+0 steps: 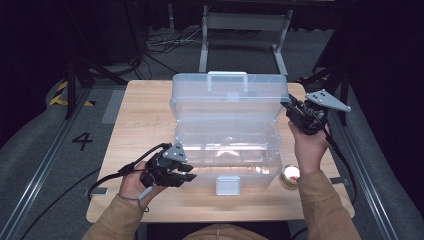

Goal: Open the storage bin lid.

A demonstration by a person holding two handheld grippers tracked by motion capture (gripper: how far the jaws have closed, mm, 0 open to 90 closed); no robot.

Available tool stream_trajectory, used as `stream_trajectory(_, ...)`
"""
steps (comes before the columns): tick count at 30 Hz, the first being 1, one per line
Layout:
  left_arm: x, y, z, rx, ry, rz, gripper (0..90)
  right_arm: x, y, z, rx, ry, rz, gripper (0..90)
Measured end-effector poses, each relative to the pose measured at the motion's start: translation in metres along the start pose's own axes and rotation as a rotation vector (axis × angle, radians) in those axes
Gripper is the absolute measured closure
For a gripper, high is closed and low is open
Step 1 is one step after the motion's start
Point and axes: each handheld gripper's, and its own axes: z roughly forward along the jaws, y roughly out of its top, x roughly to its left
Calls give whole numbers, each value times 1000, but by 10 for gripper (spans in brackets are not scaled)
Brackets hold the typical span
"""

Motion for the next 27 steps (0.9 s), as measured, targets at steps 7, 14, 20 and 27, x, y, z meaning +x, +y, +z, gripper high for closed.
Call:
stream_trajectory(7, 7, -4, 12, 18, -28, -33, 697, -1, 1, 0, 5, 9, -19, 774)
stream_trajectory(14, 8, -4, 24, 64, -24, -30, 696, 0, 1, 0, 1, 2, -21, 773)
stream_trajectory(20, 8, -5, 35, 98, -13, -25, 706, 2, 0, 1, -20, -12, -35, 768)
stream_trajectory(27, 13, -12, 41, 77, -29, -65, 730, 6, -1, 4, -55, -51, -60, 771)
